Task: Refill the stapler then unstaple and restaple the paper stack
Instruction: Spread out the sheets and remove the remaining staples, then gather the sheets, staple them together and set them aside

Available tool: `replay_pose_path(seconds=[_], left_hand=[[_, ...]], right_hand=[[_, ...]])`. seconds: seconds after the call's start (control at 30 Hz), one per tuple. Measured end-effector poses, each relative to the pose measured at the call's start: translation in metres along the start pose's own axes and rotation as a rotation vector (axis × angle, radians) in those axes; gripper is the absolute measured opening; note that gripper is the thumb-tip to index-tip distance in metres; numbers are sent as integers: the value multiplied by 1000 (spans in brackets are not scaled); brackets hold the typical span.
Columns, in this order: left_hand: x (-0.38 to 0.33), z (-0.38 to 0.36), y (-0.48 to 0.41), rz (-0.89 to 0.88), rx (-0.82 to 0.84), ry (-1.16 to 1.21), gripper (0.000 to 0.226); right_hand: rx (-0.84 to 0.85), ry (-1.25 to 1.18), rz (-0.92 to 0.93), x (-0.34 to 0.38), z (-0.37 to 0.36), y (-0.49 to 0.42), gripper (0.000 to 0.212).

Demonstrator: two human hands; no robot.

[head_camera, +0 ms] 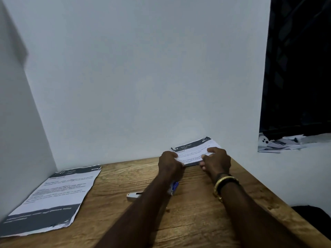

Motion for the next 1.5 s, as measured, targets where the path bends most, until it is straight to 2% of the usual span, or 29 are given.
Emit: replay_pose_path(seconds=[0.13, 0.27, 0.33, 0.53, 0.6, 0.73, 0.9, 1.0, 1.27, 1.5], left_hand=[[-2, -7, 0, -4, 36, -96, 16], [3, -13, -3, -17, 119, -160, 15], [5, -17, -5, -13, 133, -170, 21], [11, -20, -9, -27, 146, -183, 22], [10, -15, -9, -62, 67, -124, 26], [5, 9, -2, -149, -199, 36, 18], [10, 48, 10, -152, -373, 176, 13], [26, 82, 21, -126, -427, 187, 12], [87, 169, 56, -19, -519, 109, 7], [134, 230, 83, 173, -557, -93, 13]], right_hand=[[-8, 117, -29, -4, 5, -6, 13], [-4, 277, -46, -1, 7, -9, 19], [8, 355, -48, 3, 7, -8, 13], [2, 514, 7, 7, 4, -1, 27], [8, 484, 77, 11, 2, 4, 27], [107, 312, 203, 32, -10, 27, 22], [258, 168, 314, 56, -39, 75, 5], [363, 143, 328, 64, -67, 108, 16], [570, 145, 326, 64, -146, 184, 16], [675, 328, 382, 54, -203, 238, 16]])
Point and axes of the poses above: each hand's wrist, its own y-axis away from the middle knuckle, its own z-axis out of the back of the hand, x = y × z, the point moved 1 cm from there along -y, towards the middle knuckle, and after that the axes turned 11 degrees about -z, right-handed, at the moved point
